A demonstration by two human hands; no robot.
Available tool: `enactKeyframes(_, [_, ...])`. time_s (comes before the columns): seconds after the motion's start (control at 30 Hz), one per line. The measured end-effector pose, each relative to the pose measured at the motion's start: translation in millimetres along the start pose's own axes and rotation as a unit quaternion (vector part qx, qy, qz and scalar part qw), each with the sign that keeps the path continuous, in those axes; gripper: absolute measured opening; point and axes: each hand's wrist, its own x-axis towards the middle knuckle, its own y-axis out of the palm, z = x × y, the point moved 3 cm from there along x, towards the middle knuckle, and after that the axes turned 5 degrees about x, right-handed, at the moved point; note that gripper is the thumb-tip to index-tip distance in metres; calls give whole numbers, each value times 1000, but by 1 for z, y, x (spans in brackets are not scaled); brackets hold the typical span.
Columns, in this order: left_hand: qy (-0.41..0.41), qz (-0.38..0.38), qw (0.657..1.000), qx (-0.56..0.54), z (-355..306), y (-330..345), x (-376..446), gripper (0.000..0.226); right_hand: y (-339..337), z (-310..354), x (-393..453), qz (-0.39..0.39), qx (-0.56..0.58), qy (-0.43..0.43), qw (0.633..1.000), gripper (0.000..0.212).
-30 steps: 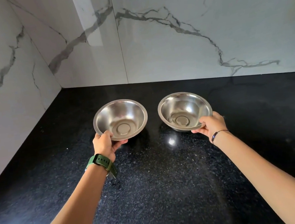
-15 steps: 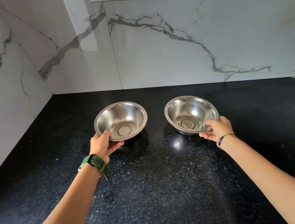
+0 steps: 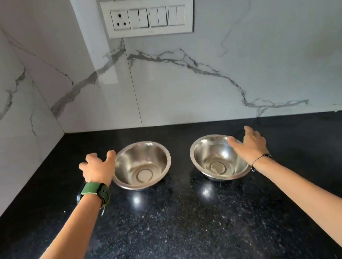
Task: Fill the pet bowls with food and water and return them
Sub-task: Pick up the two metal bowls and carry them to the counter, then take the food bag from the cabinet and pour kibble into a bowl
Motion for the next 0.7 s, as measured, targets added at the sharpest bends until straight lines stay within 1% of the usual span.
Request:
enactKeyframes(0.07, [45, -20, 999, 0, -29, -10, 0, 58, -8, 26, 4, -7, 21, -48, 999, 69])
enactKeyframes(0.17, [134, -23, 991, -15, -75, -28, -3, 54, -21, 72, 11, -14, 63, -113, 992, 65])
enactKeyframes(0.33, [272, -47, 960, -46, -158, -68, -15, 52, -48, 154, 18, -36, 116, -202, 972, 59])
enactKeyframes(0.47, [343, -69, 934, -66, -211, -107, -26, 56, -72, 211, 15, -58, 151, -259, 952, 57])
enactKeyframes(0.7, [425, -137, 893, -58, -265, -164, -43, 55, -112, 288, -4, -89, 205, -325, 919, 55])
